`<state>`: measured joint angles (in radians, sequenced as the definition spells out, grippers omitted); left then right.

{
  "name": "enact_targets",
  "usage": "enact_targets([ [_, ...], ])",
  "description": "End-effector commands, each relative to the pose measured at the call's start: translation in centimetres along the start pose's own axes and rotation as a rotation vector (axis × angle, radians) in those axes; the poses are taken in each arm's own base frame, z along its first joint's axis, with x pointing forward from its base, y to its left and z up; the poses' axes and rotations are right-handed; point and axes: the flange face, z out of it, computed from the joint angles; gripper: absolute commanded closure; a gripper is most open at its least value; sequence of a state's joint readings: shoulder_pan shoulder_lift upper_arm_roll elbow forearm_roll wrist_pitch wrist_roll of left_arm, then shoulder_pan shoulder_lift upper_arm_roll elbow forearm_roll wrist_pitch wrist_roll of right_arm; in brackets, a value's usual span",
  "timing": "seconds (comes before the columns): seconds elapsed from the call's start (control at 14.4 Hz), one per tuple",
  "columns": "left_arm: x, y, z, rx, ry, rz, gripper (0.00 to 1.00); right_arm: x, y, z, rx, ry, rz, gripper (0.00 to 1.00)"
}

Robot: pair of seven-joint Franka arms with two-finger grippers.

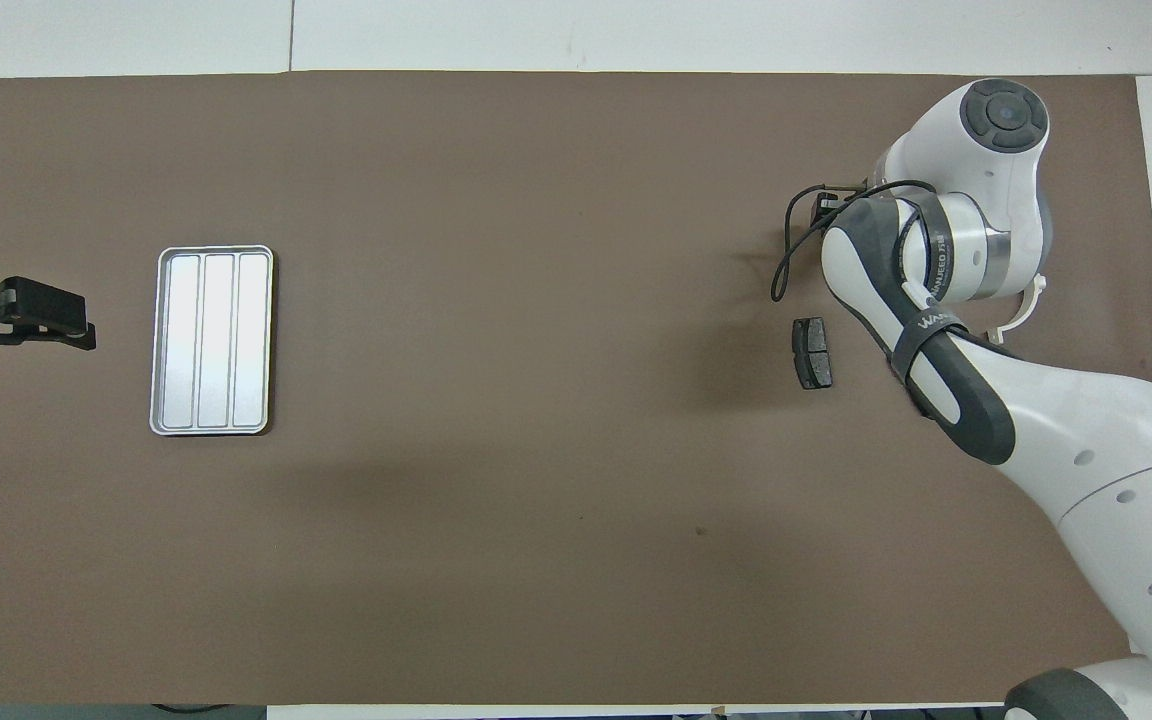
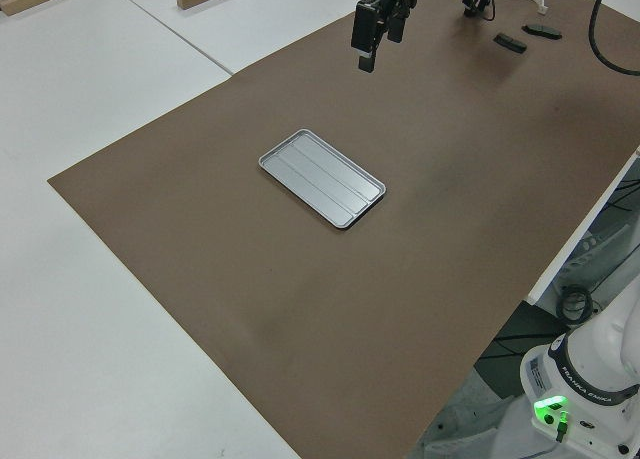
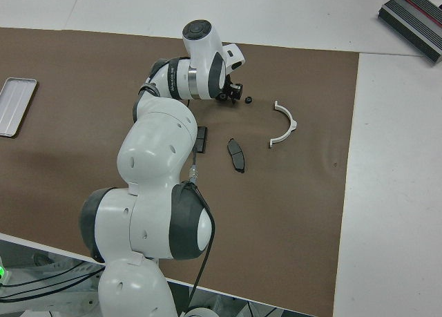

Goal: Pick bearing gear from pile to tray
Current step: 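Close the right gripper on the small black round part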

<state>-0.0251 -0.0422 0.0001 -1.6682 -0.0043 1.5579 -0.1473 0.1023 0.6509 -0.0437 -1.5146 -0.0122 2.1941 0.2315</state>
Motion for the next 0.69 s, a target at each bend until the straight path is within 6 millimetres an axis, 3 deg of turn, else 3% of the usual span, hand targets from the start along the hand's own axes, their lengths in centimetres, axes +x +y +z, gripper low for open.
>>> enact_targets([
  [0.0, -0.8, 0.0, -0.1, -0.014, 0.013, 0.009, 0.0, -0.6, 0.6, 1.5, -0.005, -0.041, 0.025, 0.58],
  [0.07, -0.9, 0.0, -0.1, -0.013, 0.011, 0.009, 0.0, -0.7, 0.6, 1.6, -0.005, -0.041, 0.025, 0.64],
  [0.28, -0.9, 0.1, -0.1, -0.013, 0.011, 0.01, 0.0, -0.8, 0.6, 1.8, -0.005, -0.041, 0.025, 0.98],
  [0.62, -0.8, 0.0, -0.1, -0.014, 0.013, 0.009, 0.0, -0.5, 0.3, 0.4, -0.005, -0.03, 0.019, 1.0],
])
